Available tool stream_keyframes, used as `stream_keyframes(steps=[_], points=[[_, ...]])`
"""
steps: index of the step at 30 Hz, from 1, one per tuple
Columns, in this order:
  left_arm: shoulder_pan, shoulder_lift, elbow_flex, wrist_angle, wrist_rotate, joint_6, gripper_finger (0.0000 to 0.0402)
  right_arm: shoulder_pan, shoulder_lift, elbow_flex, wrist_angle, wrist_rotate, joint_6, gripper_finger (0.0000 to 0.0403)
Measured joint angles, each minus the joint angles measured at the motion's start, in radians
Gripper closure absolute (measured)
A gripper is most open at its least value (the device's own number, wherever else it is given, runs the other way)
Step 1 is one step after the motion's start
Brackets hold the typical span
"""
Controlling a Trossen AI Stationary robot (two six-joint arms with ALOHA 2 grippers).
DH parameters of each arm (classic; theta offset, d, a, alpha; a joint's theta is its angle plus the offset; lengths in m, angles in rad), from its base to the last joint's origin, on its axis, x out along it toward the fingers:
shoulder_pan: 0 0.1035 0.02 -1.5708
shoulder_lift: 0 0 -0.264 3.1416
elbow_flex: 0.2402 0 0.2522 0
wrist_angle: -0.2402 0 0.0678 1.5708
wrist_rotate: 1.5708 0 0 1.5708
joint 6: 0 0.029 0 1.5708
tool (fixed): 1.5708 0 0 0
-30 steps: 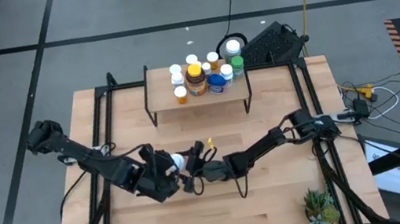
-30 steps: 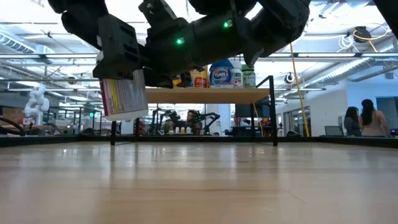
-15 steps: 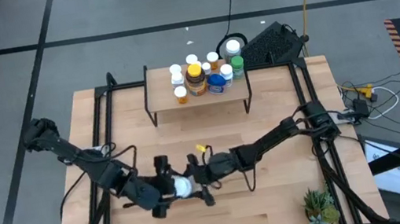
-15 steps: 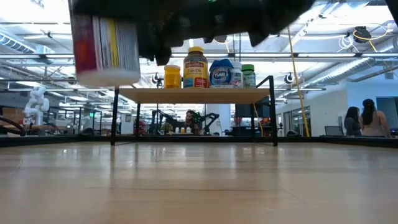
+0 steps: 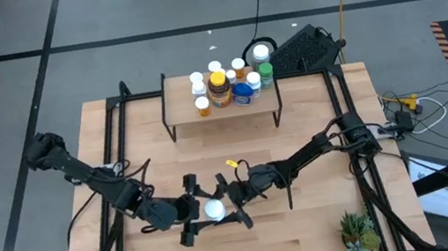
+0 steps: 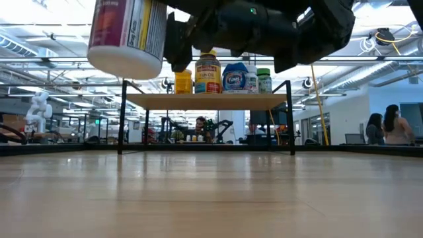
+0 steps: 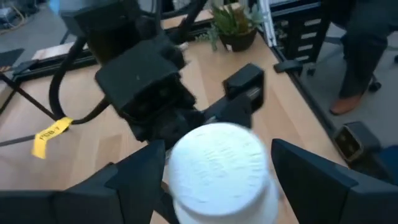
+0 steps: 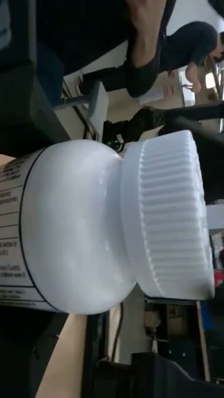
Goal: Pick and place medicine bottles onto shelf by color
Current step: Put the white and red pill bottle on the shelf
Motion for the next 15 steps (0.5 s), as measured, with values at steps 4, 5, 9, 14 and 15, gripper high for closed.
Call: stream_keyframes(steps=[4, 5, 9, 14, 15], points=[[0.028, 0.003, -0.047, 0.066, 0.010, 0.009, 0.0107, 0.000, 0.000, 0.002, 0.002, 0.004, -0.009, 0.0134], [0.037, 0.003, -0.051, 0.074, 0.020, 0.010, 0.0107, -0.001, 0.000, 0.002, 0.002, 0.008, -0.013, 0.0134], [0.059, 0.002, -0.065, 0.121, 0.080, 0.008, 0.0108, 0.000, -0.001, 0.002, 0.004, 0.034, -0.030, 0.0134], [0.068, 0.002, -0.087, 0.144, 0.103, 0.006, 0.0116, 0.001, -0.001, 0.002, 0.001, 0.032, -0.030, 0.0133], [0.071, 0.002, -0.091, 0.144, 0.107, 0.001, 0.0124, 0.001, -0.001, 0.002, -0.001, 0.033, -0.029, 0.0133]])
